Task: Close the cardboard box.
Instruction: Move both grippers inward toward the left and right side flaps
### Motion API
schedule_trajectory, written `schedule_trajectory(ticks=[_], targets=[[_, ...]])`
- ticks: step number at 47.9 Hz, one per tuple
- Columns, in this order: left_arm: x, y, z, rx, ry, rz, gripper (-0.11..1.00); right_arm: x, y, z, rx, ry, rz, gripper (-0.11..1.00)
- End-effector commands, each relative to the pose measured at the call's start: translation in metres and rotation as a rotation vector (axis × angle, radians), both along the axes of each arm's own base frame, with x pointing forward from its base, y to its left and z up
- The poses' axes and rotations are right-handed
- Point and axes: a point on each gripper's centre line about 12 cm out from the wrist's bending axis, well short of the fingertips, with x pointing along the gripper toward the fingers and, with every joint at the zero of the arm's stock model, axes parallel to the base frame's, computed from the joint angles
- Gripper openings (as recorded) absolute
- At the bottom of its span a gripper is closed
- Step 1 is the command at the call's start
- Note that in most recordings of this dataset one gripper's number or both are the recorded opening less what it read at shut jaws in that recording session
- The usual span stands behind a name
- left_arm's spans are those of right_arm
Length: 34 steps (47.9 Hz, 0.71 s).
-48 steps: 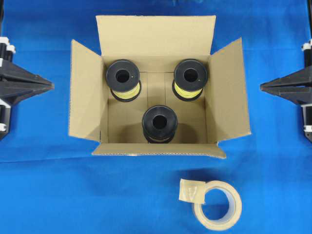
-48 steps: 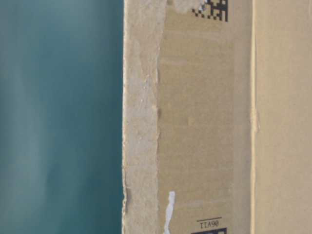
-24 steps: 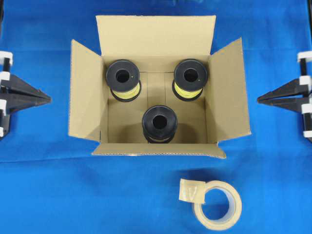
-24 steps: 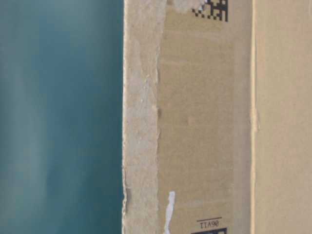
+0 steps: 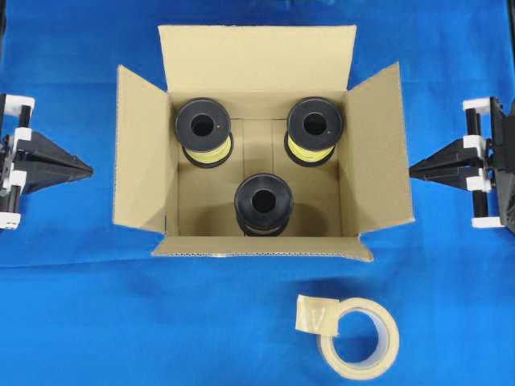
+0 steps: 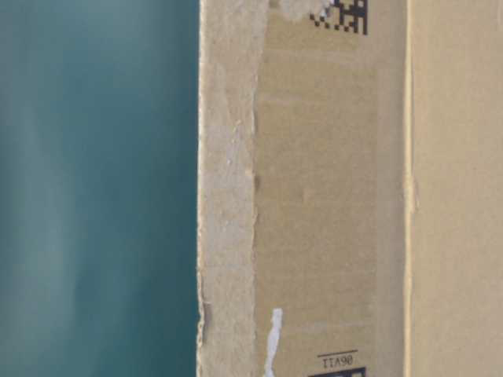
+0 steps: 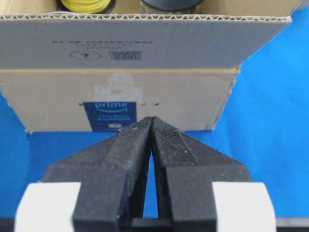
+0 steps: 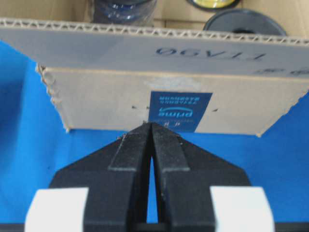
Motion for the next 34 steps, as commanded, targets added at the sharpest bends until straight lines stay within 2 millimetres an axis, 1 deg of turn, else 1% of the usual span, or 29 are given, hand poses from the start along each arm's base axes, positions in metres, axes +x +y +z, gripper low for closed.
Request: schedule_trajectory(ticks=[1,7,15,24,28,34], targets=[[0.003,0.001,0.004,-0.003,-0.015,0.008,0.0,0.005,-0.001,0.008,0.001,-0.041,-0.005,0.0],[0.008,0.007,0.003,-0.012,-0.031,0.044,0.0,0.011,-0.001,0.015,-0.001,-0.089,-0.007,0.0],[0.021,0.012,0.009,-0.015,-0.077,0.073,0.0,0.022,-0.002,0.027,-0.004,-0.146,-0.008,0.0],[0.044,0.015,0.02,-0.013,-0.069,0.078,0.0,0.038,-0.003,0.042,-0.011,-0.196,-0.01,0.0],[0.054,0.015,0.022,-0.012,-0.062,0.078,0.0,0.043,-0.004,0.044,-0.013,-0.21,-0.012,0.0],[0.065,0.016,0.024,-0.011,-0.083,0.08,0.0,0.051,-0.004,0.046,-0.015,-0.237,-0.013,0.0]])
